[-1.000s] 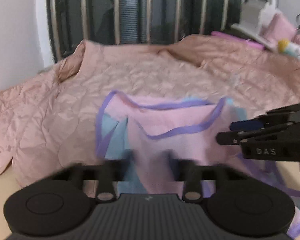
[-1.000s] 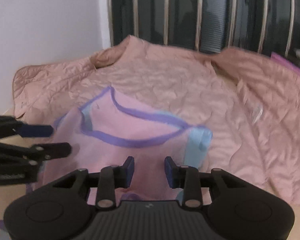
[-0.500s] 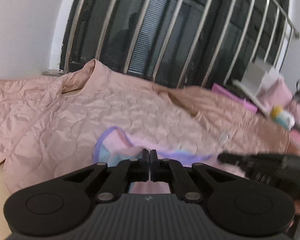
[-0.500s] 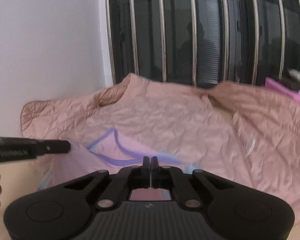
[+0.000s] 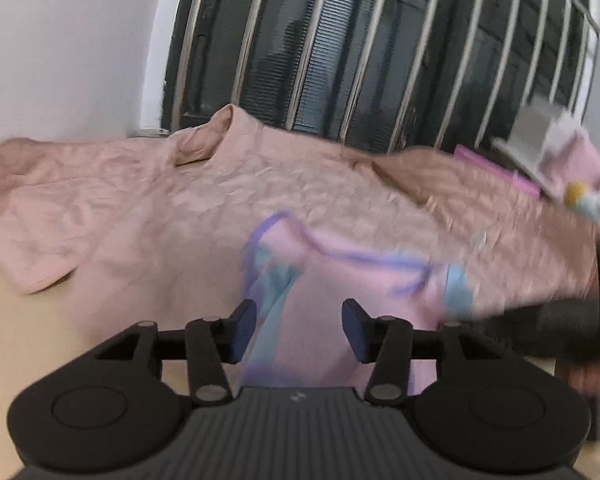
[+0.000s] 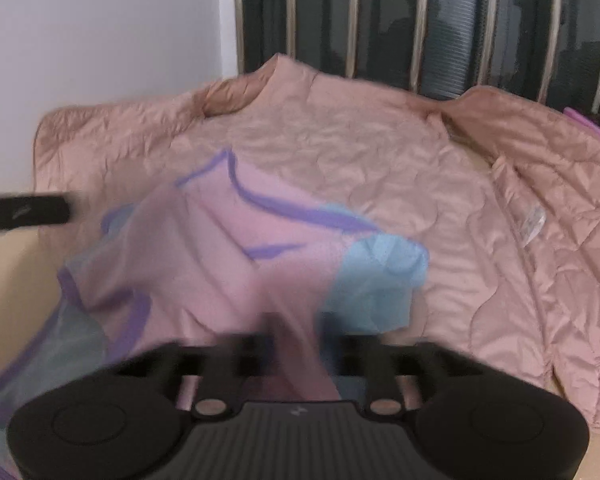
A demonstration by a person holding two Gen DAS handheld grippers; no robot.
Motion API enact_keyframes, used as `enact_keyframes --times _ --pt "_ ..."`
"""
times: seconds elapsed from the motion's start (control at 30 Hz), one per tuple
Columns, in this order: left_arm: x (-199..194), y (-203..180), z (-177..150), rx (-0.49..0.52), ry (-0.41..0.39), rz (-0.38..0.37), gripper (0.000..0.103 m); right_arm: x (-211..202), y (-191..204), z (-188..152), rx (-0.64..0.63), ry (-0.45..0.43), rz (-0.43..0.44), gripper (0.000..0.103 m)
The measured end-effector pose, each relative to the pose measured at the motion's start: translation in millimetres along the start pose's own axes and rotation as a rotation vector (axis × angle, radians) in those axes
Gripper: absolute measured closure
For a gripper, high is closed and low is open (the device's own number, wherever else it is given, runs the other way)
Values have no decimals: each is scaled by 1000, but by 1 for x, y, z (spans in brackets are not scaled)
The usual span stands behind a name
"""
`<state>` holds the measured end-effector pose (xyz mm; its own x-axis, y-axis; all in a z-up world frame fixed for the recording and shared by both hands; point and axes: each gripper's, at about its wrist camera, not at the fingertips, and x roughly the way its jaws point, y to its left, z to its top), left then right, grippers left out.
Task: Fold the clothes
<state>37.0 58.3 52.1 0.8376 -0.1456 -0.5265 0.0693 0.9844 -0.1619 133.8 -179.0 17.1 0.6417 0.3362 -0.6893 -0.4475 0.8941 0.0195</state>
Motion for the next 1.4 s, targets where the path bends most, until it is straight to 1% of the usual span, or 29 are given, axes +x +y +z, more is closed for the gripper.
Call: enact_keyframes --times 0.1,0.17,0.2,0.23,0.27,0.3,0.33,0.37,0.4,0.43,0.47,0.5,0.53,0.6,0.67,0.7,0.73,0.77,0.8,0.83,0.87,0.9,0.93,1.03,1.1,1.2,1.3,1.33,1.4 --pt "-11 -6 -21 46 71 18 55 -10 2 8 5 -50 15 101" --pt "-13 -12 -33 87 93 52 56 -17 2 19 16 -96 2 101" --pt "-13 -15 -37 102 104 75 65 -18 0 24 30 -119 -10 101" --pt "-13 -16 -41 102 111 93 69 -16 -2 29 44 -134 -27 101" --pt "-12 -16 -44 88 120 99 72 -14 -4 31 55 -134 -47 98" --pt "-14 -15 -47 65 126 94 72 -11 -6 33 66 -134 -67 95" --pt "-19 -12 -48 44 124 80 72 -9 -8 35 73 -121 -86 89" --pt "-25 -10 -49 24 122 65 71 -13 -9 33 78 -102 -103 86" --pt "-33 -8 -50 6 117 51 63 -25 -11 26 86 -113 -107 82" --pt "-41 -6 -51 -11 113 37 57 -43 -12 16 95 -140 -102 69" --pt "-49 -4 -53 -27 110 22 46 -59 -15 4 113 -162 -98 55" --pt "-54 -3 -55 -39 113 11 37 -76 -18 -11 149 -172 -98 51" --pt "-57 -5 -58 -48 118 4 33 -92 -22 -27 188 -170 -96 51" --pt "-61 -8 -64 -66 130 -8 19 -111 -24 -56 252 -155 -89 51" --pt "-57 -15 -68 -80 141 -5 19 -116 -24 -82 306 -118 -76 51" --pt "-55 -18 -69 -91 146 -3 19 -113 -24 -90 327 -101 -78 51" --pt "-52 -20 -71 -120 146 -1 20 -110 -25 -97 351 -84 -87 54" --pt "-48 -23 -72 -147 149 -3 20 -105 -25 -103 373 -69 -105 61" --pt "-45 -26 -74 -162 151 7 21 -103 -24 -107 380 -69 -122 64" --pt "-43 -30 -75 -158 139 37 25 -101 -21 -109 371 -76 -143 70" --pt "-41 -35 -76 -149 128 67 41 -101 -16 -111 349 -78 -167 73" --pt "-40 -39 -77 -126 122 96 79 -101 -9 -111 319 -74 -182 87" --pt "-39 -42 -78 -116 125 118 100 -102 -4 -112 300 -73 -182 99" --pt "-45 -41 -84 -104 121 101 100 -109 15 -121 239 -75 -170 100" --pt "-56 -39 -88 -92 125 98 100 -118 26 -128 208 -75 -167 100" --pt "-81 -25 -96 -131 141 62 100 -146 37 -142 200 -75 -145 100" --pt "-108 -15 -107 -155 164 54 100 -176 47 -159 190 -51 -120 100" --pt "-114 -14 -111 -148 172 58 100 -185 51 -165 181 -36 -110 99" --pt "-124 -14 -118 -121 187 75 99 -197 57 -173 165 -13 -82 92"
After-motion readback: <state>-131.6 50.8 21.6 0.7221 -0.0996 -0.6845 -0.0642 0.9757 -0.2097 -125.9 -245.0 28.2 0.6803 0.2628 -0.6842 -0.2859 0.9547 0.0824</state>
